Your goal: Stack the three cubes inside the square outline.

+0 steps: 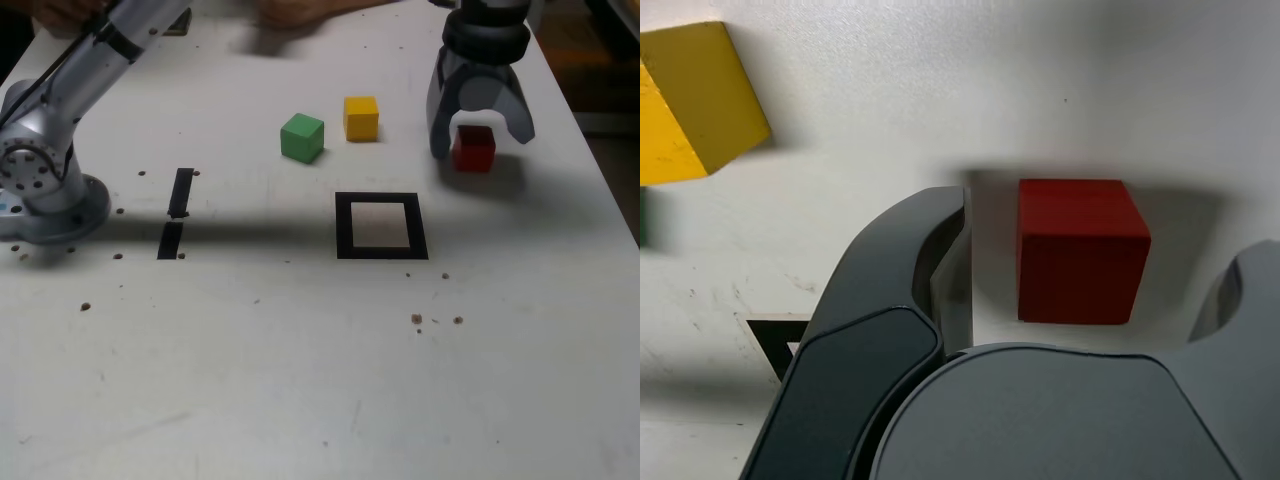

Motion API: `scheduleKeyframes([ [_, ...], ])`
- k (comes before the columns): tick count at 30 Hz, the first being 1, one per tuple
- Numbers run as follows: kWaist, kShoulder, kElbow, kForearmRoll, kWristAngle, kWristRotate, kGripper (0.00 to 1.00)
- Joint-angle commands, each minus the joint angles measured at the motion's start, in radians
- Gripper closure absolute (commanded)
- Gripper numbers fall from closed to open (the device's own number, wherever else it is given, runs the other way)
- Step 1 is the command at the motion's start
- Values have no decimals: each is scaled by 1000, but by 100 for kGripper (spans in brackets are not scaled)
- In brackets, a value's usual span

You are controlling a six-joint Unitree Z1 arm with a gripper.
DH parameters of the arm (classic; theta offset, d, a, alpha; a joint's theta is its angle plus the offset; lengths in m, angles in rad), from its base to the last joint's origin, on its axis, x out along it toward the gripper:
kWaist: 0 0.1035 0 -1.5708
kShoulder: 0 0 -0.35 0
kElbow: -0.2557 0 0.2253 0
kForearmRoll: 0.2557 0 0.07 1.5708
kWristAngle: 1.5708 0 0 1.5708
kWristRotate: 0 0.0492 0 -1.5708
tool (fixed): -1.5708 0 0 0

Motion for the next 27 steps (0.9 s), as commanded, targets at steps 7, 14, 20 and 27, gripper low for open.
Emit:
scheduleKeyframes([
  [7, 13, 21, 4, -14, -13, -10, 46],
  [14, 9, 24, 9, -71, -27, 13, 84],
  [20, 1, -15, 46, -79, -22, 20, 92],
  [27, -33, -183, 186, -74, 6, -15, 93],
])
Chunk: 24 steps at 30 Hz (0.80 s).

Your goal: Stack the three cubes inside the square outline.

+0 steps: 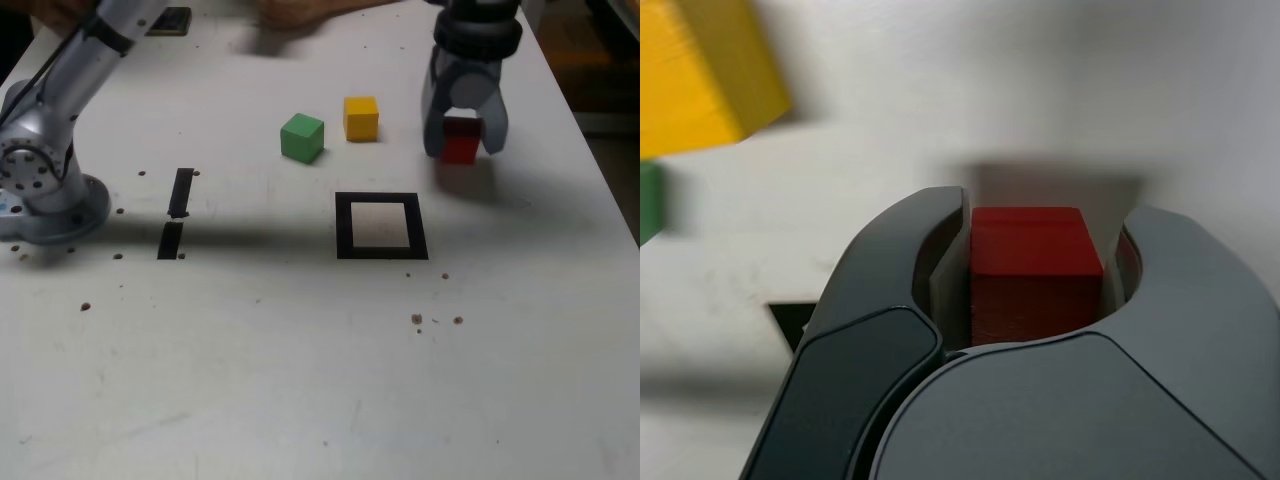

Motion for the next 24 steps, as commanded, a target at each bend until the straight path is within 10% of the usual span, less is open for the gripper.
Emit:
scheduleKeyframes([
  [1, -21, -95, 45, 3, 10, -20, 93],
  [12, -158, -393, 430, -67, 2, -228, 93],
  [24, -208, -415, 675, -345, -73, -284, 92],
])
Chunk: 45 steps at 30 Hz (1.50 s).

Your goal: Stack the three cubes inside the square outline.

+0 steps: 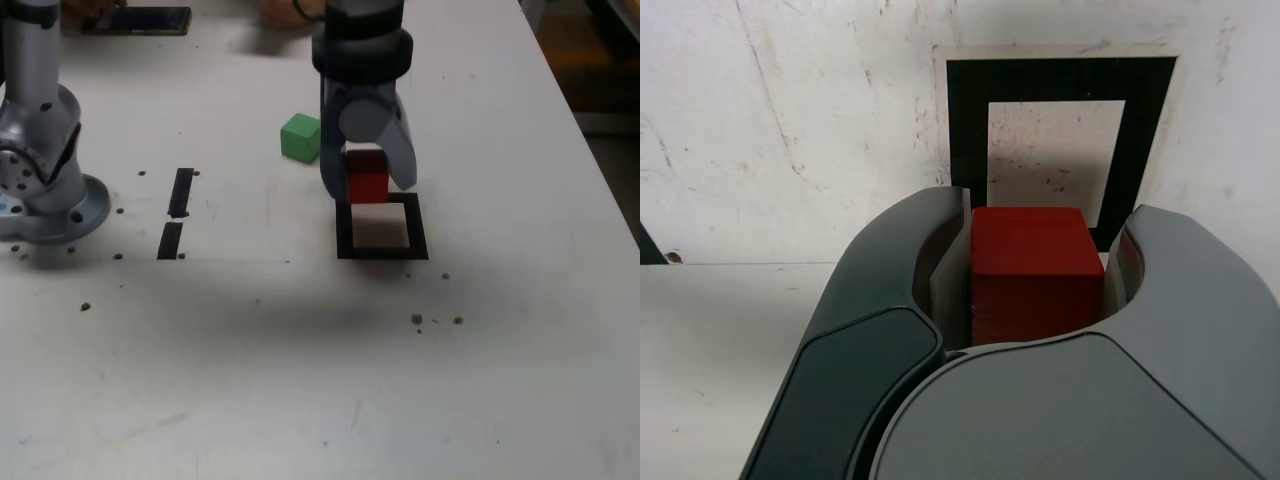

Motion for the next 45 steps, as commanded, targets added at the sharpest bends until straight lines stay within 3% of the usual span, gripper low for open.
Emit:
scheduleKeyframes([
  [1, -1, 12, 15, -30, -3, 0, 92],
  [16, -1, 66, 103, -186, -2, 1, 84],
  [22, -1, 70, 137, -243, -2, 1, 67],
  [30, -1, 68, 146, -243, 0, 16, 34],
  [34, -7, 47, 136, -200, 20, 29, 19],
  [37, -13, 20, 118, -135, 53, 24, 15],
  [45, -41, -68, -25, 140, 208, -3, 13],
])
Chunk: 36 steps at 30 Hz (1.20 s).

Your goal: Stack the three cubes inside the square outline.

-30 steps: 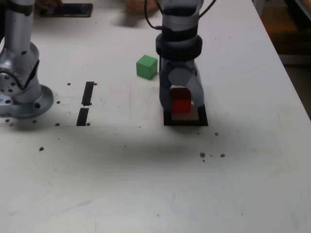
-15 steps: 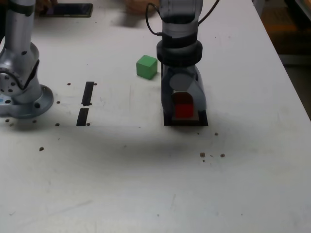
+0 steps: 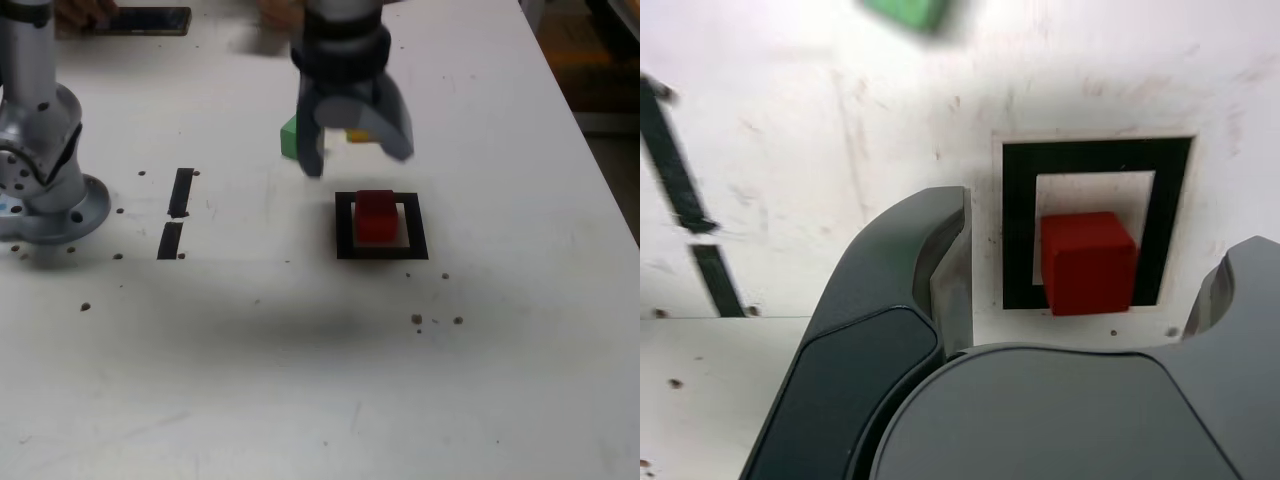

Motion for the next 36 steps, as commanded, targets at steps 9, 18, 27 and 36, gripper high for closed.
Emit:
scheduleKeyframes([
  [9, 97, -10, -131, 171, 94, 150, 11],
  [18, 254, 99, -188, 164, 105, 292, 11],
  [27, 375, 175, -247, 151, 92, 369, 11],
  [36, 416, 241, -268, 119, 56, 396, 11],
])
